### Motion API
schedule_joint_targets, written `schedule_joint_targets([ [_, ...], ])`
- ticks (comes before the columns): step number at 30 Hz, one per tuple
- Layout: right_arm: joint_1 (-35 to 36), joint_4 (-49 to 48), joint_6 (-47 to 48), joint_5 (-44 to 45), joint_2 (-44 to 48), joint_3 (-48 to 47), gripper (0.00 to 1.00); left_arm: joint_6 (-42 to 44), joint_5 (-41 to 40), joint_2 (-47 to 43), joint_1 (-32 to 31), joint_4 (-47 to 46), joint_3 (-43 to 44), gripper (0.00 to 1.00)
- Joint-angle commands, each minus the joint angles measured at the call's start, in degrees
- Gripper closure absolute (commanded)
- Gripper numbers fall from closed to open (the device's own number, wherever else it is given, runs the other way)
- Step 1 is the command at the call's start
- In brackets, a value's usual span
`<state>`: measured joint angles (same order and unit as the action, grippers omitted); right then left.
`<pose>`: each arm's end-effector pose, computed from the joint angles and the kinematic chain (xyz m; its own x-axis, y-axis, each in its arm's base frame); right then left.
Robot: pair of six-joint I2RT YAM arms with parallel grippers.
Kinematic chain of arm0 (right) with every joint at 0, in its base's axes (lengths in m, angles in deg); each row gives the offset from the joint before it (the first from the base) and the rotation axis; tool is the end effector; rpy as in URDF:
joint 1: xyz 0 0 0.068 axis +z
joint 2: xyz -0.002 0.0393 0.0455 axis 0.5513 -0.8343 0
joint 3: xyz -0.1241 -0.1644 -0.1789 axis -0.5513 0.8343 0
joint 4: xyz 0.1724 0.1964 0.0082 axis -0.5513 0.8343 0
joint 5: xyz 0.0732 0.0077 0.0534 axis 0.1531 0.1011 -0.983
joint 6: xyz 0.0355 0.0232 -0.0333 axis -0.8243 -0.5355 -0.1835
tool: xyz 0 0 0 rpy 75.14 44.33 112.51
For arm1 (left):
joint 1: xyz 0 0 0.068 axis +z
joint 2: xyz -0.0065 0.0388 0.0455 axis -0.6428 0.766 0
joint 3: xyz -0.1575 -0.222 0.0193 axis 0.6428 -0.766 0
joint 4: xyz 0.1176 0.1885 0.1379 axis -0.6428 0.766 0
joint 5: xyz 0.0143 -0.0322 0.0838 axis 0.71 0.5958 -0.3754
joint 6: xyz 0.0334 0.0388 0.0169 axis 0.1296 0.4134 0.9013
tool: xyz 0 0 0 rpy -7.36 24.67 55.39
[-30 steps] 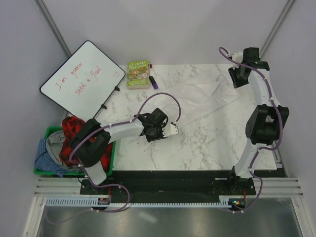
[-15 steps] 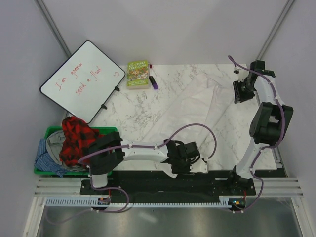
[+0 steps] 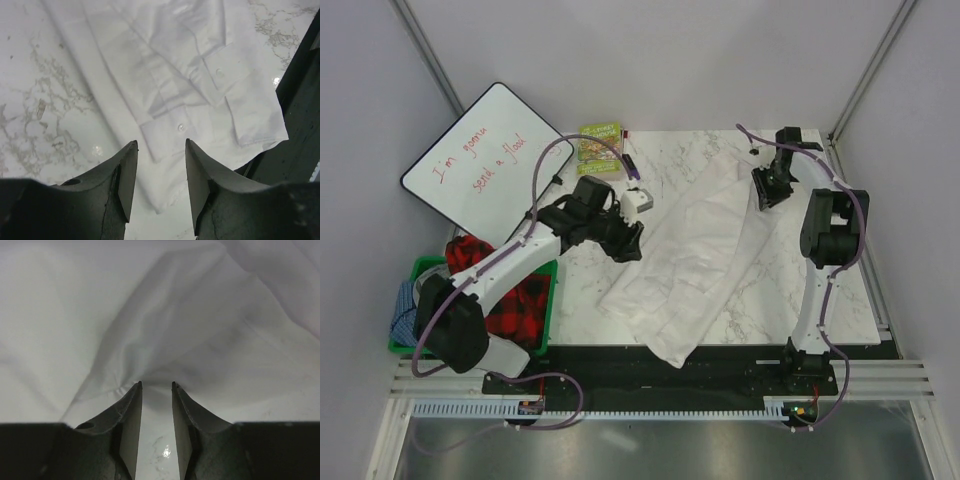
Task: Fold and stack the long sleeve shirts
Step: Fold the shirt
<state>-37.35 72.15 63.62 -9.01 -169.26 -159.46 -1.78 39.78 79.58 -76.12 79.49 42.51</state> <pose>0.4614 -0.0260 0.1872 -0.9003 -0.2615 -0.3478 -0.2893 0.9568 0.0295 0.2436 -0.1973 0.2792 -0.4249 0.5518 -0.7176 0.8787 0.4421 -0.1803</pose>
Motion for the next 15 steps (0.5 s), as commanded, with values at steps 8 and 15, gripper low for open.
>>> schedule_joint_targets([
  [8,11.62,-5.74,2.61,13.75,-12.51,-13.62,0.64,-6.34,11.42,-7.91,18.97,-1.03,-8.77,0.51],
  [15,19.36,-11.96,5.77,20.00,-21.93,-32.27,0.64,-7.30,13.09,-10.03,19.33,-3.22,-13.17,0.49],
])
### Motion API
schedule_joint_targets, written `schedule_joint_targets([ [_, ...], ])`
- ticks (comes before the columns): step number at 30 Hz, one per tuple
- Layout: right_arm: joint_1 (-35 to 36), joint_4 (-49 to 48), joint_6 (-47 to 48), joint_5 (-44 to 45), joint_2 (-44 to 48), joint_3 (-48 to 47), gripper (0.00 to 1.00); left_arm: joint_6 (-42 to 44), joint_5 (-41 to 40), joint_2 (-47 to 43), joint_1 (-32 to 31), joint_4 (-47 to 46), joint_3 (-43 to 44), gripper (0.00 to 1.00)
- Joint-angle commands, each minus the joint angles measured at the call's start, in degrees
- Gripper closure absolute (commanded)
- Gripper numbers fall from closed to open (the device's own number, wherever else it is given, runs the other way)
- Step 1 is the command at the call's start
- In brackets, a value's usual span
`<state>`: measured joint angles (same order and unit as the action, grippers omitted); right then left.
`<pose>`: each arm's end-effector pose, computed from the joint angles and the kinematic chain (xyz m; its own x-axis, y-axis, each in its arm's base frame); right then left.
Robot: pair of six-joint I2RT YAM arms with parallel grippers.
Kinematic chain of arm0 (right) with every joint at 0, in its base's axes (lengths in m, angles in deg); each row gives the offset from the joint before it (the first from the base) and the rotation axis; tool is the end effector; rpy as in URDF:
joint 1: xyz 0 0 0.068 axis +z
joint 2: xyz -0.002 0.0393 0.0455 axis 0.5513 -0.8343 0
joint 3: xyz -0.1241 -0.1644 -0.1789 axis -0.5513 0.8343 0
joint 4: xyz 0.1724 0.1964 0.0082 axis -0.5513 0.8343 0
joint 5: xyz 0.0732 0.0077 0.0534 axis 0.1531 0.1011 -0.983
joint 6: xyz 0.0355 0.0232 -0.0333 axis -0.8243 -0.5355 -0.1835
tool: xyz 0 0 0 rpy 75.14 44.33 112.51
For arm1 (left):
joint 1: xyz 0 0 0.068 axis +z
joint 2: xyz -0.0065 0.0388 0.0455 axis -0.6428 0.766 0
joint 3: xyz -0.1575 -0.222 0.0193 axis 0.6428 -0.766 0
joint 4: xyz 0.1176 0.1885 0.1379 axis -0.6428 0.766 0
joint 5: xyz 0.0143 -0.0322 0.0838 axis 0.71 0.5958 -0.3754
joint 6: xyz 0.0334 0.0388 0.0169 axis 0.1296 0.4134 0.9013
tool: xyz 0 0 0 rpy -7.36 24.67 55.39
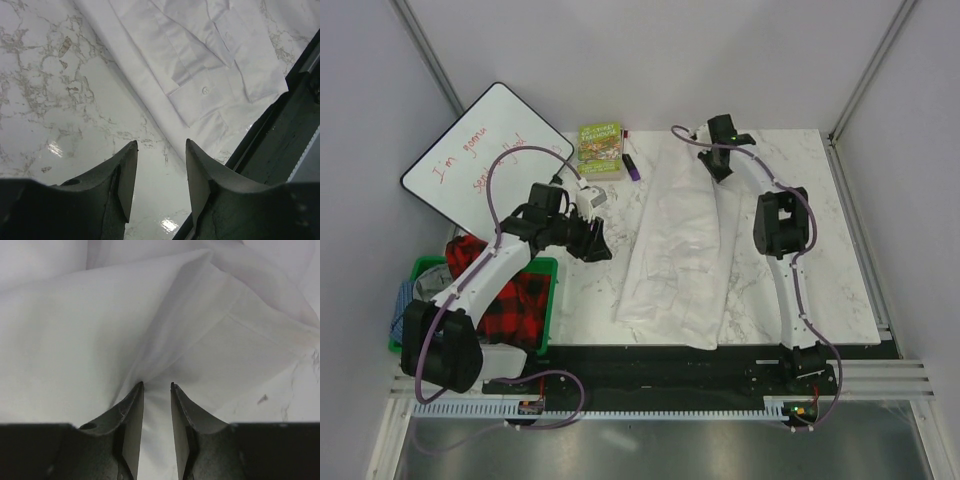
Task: Fold and stack the long sleeve shirts
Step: Fold the shirt
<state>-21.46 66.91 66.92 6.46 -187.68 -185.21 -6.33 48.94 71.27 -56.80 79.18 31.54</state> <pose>0.5341 0.1092 0.1686 -0.7189 -0.5380 -0.4401 -0.4522 0.8429 -0.2916 0.2517 -0.0976 0.2601 -0.6546 0.3165 -0.6866 0.6833 0.6364 -0.3580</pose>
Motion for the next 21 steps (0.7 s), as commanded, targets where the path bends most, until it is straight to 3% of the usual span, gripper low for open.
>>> schedule_joint_targets([
  [1,3.65,-12.31,2.92,5.49,-2.89,-5.83,0.62,-3.19,4.72,-1.63,0.01,-3.10,-2.55,0.49],
  [4,3.48,-19.37,4.85,7.86,2.11,-2.50,0.60,-2.33,5.16,-2.59,0.01,-3.45,-3.26,0.48],
  [7,2.43,-20.28,5.65,6.56,10.97,2.85,0.56,2.31,4.03,-5.57,-0.34,-3.45,-2.91,0.46],
  [13,0.67,-12.13,5.65,-3.00,31.45,18.57,0.42,17.94,2.00,-10.33,-0.34,0.58,0.17,0.19],
  [14,0.49,-9.84,5.21,-5.38,33.57,19.83,0.42,19.11,1.74,-12.07,-0.34,1.03,0.87,0.01],
  [16,-1.08,-5.97,3.02,-11.43,40.85,25.25,0.39,22.36,2.26,-14.10,-0.43,0.77,1.57,0.01],
  [18,-2.31,-5.69,2.31,-20.92,49.00,29.49,0.26,26.57,6.46,-16.38,-0.34,0.24,2.37,0.00],
  [19,-2.23,-5.69,2.48,-23.31,51.23,33.08,0.05,29.73,9.79,-16.83,-0.43,0.33,2.37,0.00],
  [21,-1.45,-6.47,2.39,-27.71,56.58,35.83,0.02,33.34,12.97,-18.06,-0.52,0.06,2.81,0.00],
])
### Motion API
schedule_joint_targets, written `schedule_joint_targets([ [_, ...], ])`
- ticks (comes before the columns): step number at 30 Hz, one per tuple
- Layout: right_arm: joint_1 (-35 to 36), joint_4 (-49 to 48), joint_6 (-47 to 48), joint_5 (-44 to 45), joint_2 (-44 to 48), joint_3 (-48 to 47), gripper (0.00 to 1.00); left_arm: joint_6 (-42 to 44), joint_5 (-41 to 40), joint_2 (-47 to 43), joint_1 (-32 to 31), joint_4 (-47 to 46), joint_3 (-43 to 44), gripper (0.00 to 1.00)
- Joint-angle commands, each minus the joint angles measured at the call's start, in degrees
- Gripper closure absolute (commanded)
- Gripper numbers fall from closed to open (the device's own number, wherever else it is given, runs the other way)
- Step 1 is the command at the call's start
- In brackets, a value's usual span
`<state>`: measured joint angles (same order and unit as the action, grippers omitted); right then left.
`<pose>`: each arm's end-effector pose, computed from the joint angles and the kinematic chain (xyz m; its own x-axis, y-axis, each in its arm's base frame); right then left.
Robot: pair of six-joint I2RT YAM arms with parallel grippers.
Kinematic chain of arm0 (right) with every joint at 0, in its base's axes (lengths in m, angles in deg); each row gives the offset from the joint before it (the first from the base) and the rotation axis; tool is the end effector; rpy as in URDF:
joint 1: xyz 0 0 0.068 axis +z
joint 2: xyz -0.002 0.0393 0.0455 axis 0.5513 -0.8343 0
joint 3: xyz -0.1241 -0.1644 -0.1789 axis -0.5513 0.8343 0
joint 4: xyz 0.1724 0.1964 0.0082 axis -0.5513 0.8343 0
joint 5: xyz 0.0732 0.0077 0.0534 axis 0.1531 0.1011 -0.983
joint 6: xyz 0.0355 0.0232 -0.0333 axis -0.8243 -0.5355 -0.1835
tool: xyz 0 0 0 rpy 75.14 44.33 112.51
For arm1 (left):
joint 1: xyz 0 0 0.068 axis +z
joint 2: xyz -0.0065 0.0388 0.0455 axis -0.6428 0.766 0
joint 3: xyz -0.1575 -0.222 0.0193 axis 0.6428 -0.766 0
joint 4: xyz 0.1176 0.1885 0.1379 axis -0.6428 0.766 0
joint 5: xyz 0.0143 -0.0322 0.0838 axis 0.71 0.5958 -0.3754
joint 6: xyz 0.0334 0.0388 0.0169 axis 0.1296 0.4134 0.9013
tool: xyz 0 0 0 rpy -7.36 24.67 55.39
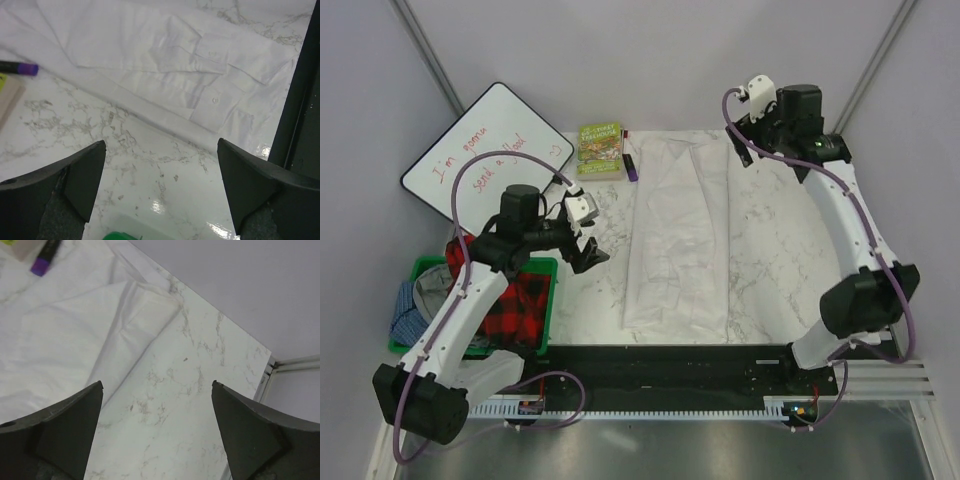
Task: Fold and stack the long sleeve shirts
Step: Fold the shirt
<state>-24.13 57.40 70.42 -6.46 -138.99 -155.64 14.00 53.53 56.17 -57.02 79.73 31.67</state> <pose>0.3772 0.0658 0.4010 -0.3375 -0.4942 -0.8012 -0.4416 0.8348 -0.3289 0.2041 -0.0864 0.3210 -0.1560 0.4281 -0.8902 0.9023 0.4284 0.0480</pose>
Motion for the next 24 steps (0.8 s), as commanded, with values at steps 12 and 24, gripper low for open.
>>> schedule_joint_targets([
  [12,5.88,12.18,51.56,-22.81,39.18,54.74,0.05,49.59,1.20,-8.94,-14.35,-5.29,-24.37,0.04],
  [24,8.16,3.92,66.22,-28.17,52.92,78.94,0.21,54.34,1.19,-1.32,-20.77,-25.00,-36.61,0.13],
])
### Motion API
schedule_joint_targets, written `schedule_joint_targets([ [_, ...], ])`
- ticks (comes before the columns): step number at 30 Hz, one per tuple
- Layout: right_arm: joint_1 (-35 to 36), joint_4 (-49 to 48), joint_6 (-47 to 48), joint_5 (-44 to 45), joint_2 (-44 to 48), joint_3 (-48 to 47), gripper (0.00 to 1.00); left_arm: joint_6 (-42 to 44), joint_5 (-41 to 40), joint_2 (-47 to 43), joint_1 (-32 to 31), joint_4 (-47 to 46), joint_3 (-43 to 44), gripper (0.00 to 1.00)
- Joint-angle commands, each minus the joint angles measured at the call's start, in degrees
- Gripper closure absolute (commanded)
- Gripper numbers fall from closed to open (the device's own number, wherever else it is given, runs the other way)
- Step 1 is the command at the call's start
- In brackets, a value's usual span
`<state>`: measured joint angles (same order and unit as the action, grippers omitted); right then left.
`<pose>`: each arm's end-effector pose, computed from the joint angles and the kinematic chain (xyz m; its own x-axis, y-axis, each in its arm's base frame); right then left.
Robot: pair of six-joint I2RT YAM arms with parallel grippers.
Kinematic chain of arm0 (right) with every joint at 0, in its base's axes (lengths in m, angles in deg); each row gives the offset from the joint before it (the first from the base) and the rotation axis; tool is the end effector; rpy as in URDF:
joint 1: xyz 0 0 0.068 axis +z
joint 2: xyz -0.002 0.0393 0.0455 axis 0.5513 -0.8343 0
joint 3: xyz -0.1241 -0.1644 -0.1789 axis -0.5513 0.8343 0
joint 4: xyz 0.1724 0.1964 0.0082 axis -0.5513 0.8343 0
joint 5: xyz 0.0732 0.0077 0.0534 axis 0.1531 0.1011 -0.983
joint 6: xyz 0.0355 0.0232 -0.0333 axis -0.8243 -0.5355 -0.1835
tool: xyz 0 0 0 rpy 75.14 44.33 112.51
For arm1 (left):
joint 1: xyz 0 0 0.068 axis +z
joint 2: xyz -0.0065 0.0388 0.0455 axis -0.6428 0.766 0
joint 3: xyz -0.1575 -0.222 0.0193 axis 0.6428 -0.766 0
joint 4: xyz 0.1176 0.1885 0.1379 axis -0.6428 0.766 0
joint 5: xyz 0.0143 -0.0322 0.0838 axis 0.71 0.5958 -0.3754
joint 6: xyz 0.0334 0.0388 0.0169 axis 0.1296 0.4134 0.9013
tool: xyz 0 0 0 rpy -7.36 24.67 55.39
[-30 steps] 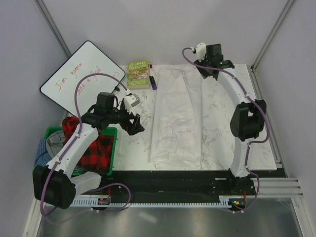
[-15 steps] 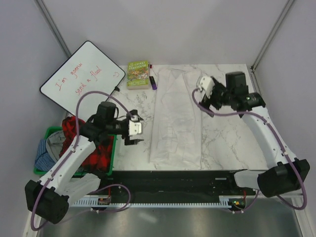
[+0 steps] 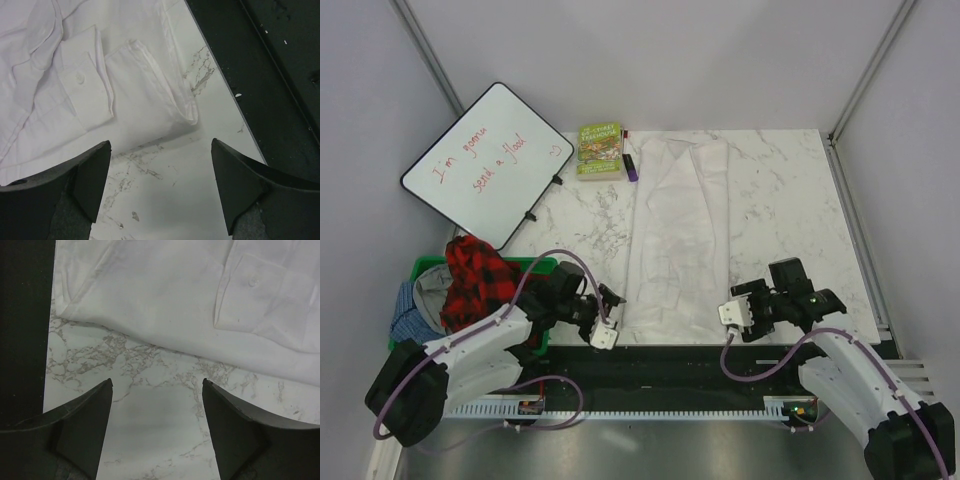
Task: Fold and stack the long sleeve shirts
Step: Fold the shirt
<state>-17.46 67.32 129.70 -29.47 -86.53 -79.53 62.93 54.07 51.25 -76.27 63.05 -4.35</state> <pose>0.1177 0.0518 0.1797 0.3718 -0.7997 -0.4714 -0.8973 -0.1793 -0.4034 0.1212 -0.1176 0.1564 0.6251 0.4605 -0.6303 0.7806 -0.3654 0.5071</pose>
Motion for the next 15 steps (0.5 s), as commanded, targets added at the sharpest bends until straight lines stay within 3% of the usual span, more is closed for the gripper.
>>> schedule_joint_targets([
  [1,2.02,-6.36,7.73,-5.15,0.37,3.28,0.21,5.67,0.73,4.41,-1.87,-8.59,-0.33,0.15],
  [15,13.97,-18.04,10.28,-1.90,-7.35,7.94,0.42,13.83,1.43,15.57,-2.75,-16.85,-1.64,0.35],
])
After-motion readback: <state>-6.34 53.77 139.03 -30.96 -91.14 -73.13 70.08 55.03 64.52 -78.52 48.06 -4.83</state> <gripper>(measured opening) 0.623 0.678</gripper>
